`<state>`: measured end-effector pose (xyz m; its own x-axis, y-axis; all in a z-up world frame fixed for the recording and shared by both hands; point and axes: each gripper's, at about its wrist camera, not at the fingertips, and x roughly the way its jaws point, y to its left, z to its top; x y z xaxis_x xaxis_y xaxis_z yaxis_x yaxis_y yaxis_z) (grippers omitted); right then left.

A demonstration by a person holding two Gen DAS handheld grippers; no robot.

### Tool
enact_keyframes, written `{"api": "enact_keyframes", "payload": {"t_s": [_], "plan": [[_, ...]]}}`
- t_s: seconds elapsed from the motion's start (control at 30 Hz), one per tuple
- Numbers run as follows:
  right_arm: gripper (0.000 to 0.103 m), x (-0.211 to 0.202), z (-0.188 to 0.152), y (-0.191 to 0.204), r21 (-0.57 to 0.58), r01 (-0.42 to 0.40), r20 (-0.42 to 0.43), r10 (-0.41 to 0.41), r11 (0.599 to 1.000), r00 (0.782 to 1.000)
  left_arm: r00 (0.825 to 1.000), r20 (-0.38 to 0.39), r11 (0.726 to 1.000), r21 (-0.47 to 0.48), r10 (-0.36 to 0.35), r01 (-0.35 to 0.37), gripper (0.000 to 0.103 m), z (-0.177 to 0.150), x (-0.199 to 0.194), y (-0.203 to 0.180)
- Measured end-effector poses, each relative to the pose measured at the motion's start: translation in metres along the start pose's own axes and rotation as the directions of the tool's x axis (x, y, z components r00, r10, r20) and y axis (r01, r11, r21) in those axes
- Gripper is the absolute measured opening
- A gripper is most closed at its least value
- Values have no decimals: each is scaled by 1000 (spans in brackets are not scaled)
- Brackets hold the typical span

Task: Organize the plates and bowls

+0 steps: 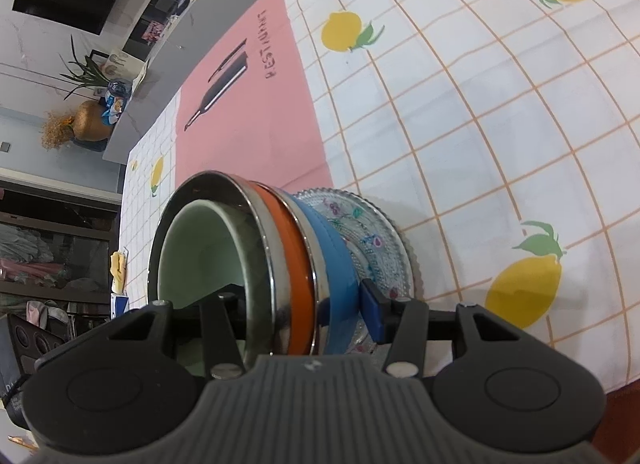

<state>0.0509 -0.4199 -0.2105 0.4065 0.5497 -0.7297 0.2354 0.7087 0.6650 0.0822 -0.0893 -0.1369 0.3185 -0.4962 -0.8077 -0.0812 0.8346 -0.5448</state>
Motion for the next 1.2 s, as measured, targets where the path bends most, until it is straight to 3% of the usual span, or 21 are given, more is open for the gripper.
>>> {"api": "enact_keyframes", "payload": {"t_s": [0.37,0.43,0.5,0.6,0.8,0.9,1.07,1.2], "plan": [[51,-1,0,4,-11,10,6,-10,1000,1000,1000,-3,1000,15,-12,12,55,2,0,0],[56,-2,-1,7,-26,29,14,-29,999,999,1000,-4,1000,16,-14,14,60,2,0,0],[67,-5,-1,12,-46,49,30,-47,998,998,1000,7,999,16,-28,28,71,3,-3,1],[75,-12,0,16,-66,63,48,-60,996,997,999,29,999,35,-28,27,73,4,-11,-3],[75,-33,-5,30,-133,107,116,-92,985,989,994,107,991,136,-29,15,73,-1,-43,-18],[75,-50,-12,45,-186,153,190,-117,971,975,981,191,975,222,-32,-12,73,-7,-70,-31],[77,-80,-32,74,-290,242,331,-140,926,933,938,343,934,350,-57,-71,73,-23,-119,-49],[80,-99,-54,90,-339,284,417,-127,897,900,908,413,898,422,-70,-123,73,-38,-144,-57]]}}
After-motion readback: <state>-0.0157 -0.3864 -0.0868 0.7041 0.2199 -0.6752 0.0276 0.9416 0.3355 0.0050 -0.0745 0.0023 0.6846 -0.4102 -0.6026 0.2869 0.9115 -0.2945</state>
